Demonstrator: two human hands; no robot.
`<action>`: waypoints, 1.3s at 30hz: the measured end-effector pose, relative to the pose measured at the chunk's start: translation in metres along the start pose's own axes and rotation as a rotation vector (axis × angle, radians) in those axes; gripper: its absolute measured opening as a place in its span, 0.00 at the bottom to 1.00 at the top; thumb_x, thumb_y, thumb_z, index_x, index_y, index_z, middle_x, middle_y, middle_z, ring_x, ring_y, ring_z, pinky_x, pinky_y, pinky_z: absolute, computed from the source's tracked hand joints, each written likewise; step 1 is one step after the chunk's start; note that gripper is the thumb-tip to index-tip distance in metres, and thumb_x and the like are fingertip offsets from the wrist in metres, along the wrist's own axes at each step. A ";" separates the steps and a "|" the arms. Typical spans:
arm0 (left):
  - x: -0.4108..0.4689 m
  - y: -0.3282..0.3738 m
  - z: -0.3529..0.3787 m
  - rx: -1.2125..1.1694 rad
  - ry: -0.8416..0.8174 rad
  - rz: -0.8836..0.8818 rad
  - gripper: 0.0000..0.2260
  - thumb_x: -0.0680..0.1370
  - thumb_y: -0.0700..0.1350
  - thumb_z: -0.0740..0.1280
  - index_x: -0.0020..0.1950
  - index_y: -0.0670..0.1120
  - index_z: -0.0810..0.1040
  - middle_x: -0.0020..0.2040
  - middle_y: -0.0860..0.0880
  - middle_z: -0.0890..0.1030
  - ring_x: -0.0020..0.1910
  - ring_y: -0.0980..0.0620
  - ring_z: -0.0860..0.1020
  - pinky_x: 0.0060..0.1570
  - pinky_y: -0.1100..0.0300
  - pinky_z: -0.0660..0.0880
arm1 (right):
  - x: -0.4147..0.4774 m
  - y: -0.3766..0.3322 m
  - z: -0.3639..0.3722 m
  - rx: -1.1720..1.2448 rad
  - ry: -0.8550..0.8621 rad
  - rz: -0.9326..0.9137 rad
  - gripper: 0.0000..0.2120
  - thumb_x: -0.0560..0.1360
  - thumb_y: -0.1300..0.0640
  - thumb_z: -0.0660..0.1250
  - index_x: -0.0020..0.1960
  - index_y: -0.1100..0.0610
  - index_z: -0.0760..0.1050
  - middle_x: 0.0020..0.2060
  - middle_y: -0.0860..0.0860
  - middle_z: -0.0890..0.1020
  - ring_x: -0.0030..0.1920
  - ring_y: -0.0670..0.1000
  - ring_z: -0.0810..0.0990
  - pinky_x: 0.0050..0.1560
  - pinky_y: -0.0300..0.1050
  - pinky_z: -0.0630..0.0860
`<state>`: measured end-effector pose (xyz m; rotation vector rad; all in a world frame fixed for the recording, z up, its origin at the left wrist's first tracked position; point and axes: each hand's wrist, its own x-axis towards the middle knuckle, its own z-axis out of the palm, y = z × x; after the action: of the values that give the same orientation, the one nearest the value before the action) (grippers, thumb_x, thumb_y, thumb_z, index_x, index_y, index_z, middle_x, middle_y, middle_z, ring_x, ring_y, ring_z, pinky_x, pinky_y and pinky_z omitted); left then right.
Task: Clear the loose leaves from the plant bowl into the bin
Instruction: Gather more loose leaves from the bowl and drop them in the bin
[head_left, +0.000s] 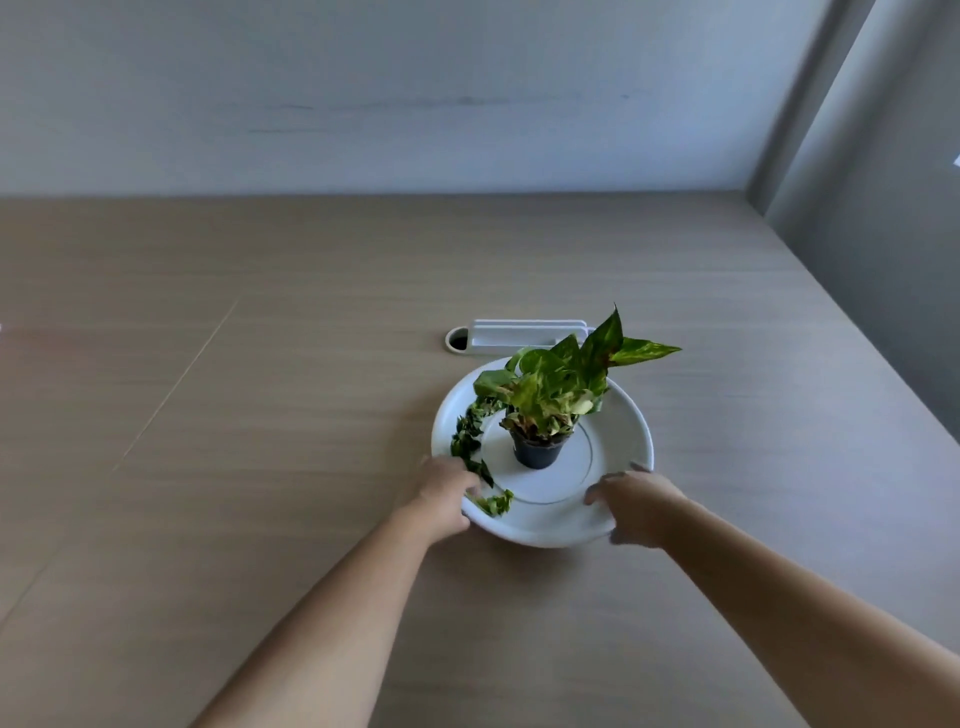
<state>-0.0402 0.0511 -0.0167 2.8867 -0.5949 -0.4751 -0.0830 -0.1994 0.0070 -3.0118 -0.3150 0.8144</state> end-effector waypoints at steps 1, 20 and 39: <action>0.001 -0.006 -0.003 -0.007 0.019 -0.034 0.13 0.70 0.41 0.68 0.53 0.50 0.81 0.55 0.50 0.80 0.59 0.48 0.75 0.69 0.51 0.64 | 0.001 -0.009 0.005 0.048 -0.037 -0.041 0.25 0.71 0.55 0.70 0.67 0.50 0.70 0.63 0.48 0.76 0.66 0.51 0.72 0.70 0.48 0.65; -0.007 0.010 -0.022 -0.073 0.020 -0.073 0.15 0.69 0.49 0.75 0.55 0.49 0.82 0.56 0.50 0.82 0.58 0.48 0.78 0.69 0.56 0.63 | 0.002 -0.019 0.003 0.236 -0.038 -0.106 0.18 0.71 0.59 0.70 0.61 0.52 0.77 0.57 0.50 0.81 0.57 0.51 0.78 0.58 0.44 0.73; 0.025 0.054 -0.001 -0.008 -0.107 -0.022 0.10 0.73 0.44 0.70 0.53 0.47 0.77 0.55 0.45 0.75 0.49 0.42 0.77 0.42 0.55 0.71 | 0.029 -0.025 -0.003 0.263 0.069 0.179 0.17 0.71 0.51 0.67 0.58 0.56 0.72 0.53 0.55 0.76 0.45 0.55 0.77 0.46 0.48 0.78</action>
<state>-0.0378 -0.0079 -0.0107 2.8774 -0.5767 -0.6373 -0.0614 -0.1687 -0.0035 -2.8384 0.0613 0.6961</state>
